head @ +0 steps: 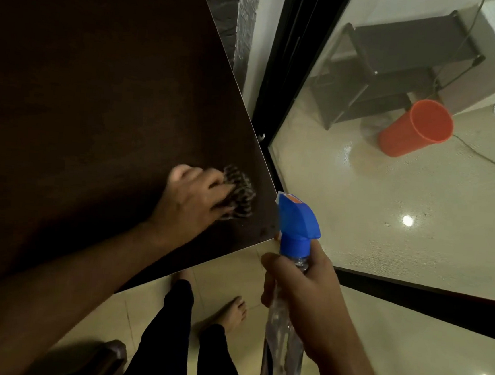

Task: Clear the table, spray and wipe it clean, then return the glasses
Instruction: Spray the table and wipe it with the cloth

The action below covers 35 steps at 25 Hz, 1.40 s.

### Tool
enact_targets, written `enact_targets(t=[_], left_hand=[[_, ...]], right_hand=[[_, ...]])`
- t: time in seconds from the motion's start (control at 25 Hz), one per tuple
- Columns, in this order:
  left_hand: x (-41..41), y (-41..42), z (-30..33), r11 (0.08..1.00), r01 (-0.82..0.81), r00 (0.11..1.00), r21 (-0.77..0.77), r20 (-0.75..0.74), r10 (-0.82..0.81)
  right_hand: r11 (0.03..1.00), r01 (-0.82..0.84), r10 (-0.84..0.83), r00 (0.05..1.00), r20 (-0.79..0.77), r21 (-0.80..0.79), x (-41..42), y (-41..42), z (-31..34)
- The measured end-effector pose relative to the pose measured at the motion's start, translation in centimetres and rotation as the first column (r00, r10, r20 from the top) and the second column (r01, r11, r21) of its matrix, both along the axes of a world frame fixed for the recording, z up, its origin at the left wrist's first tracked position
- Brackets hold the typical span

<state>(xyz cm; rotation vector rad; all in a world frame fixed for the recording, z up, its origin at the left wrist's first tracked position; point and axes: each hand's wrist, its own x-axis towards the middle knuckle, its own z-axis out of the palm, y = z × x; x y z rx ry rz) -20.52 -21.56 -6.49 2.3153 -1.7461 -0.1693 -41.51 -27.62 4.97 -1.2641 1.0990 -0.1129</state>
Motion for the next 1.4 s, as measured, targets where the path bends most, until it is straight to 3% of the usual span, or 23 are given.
enact_targets(t=[0.04,0.12,0.24,0.28,0.36,0.48,0.56,0.68,0.8,0.92,1.04,1.16,1.28,1.4], left_hand=[[2.5,0.4,0.0,0.999,-0.043,0.997,-0.001,0.056,0.043],[8.1,-1.6,0.2,0.951,-0.308,0.942,-0.008,0.134,0.306],[12.7,-9.0,0.4,0.792,-0.609,0.792,0.041,0.079,0.605],[11.4,-11.1,0.6,0.783,-0.617,0.787,0.079,0.065,0.614],[5.9,-12.0,0.6,0.866,-0.490,0.872,0.100,0.052,0.487],[-3.2,-4.2,0.6,0.990,-0.098,0.992,0.107,-0.070,0.105],[-3.1,0.3,0.9,0.996,-0.024,0.997,0.085,-0.064,0.030],[4.0,-3.4,0.4,0.961,-0.276,0.959,0.023,0.078,0.274],[6.5,-11.7,0.5,0.868,-0.495,0.869,0.043,0.048,0.493],[-0.2,-12.1,0.3,0.939,-0.339,0.940,0.051,-0.003,0.340],[-8.0,-2.8,0.9,0.996,-0.064,0.996,0.054,-0.065,0.068],[-4.9,3.5,1.2,1.000,0.024,1.000,0.019,-0.017,-0.024],[4.0,1.1,0.5,0.964,-0.265,0.952,0.024,0.167,0.257],[6.5,-6.3,0.1,0.874,-0.487,0.865,0.008,0.145,0.480]], right_hand=[[1.000,-0.010,0.010,1.000,0.006,-0.013,0.0,-0.4,0.1],[1.000,-0.018,0.019,1.000,0.019,-0.024,0.1,-1.2,0.3],[0.999,0.012,-0.011,0.999,0.045,-0.032,0.5,-2.0,0.2],[0.999,0.019,-0.017,0.999,0.050,-0.036,0.5,-2.0,0.3],[0.999,0.024,-0.023,0.998,0.055,-0.033,0.3,-1.7,0.3],[1.000,0.025,-0.025,0.997,0.069,0.001,-0.3,-1.1,0.7],[1.000,0.025,-0.026,0.998,0.061,0.015,-0.6,-1.2,0.6],[1.000,0.014,-0.013,0.999,0.047,-0.008,-0.9,-1.6,0.0],[0.999,0.015,-0.013,0.999,0.046,-0.032,-0.6,-1.5,-0.4],[0.999,0.032,-0.031,0.996,0.084,-0.007,-0.2,-1.6,0.0],[0.998,0.044,-0.048,0.991,0.123,0.033,-0.1,-1.7,0.8],[0.999,0.041,-0.043,0.993,0.113,0.022,-0.5,-2.2,0.5],[0.999,0.038,-0.038,0.996,0.079,-0.007,-1.3,-2.5,-0.3],[0.999,0.041,-0.039,0.997,0.073,-0.027,-1.6,-2.3,-0.4]])
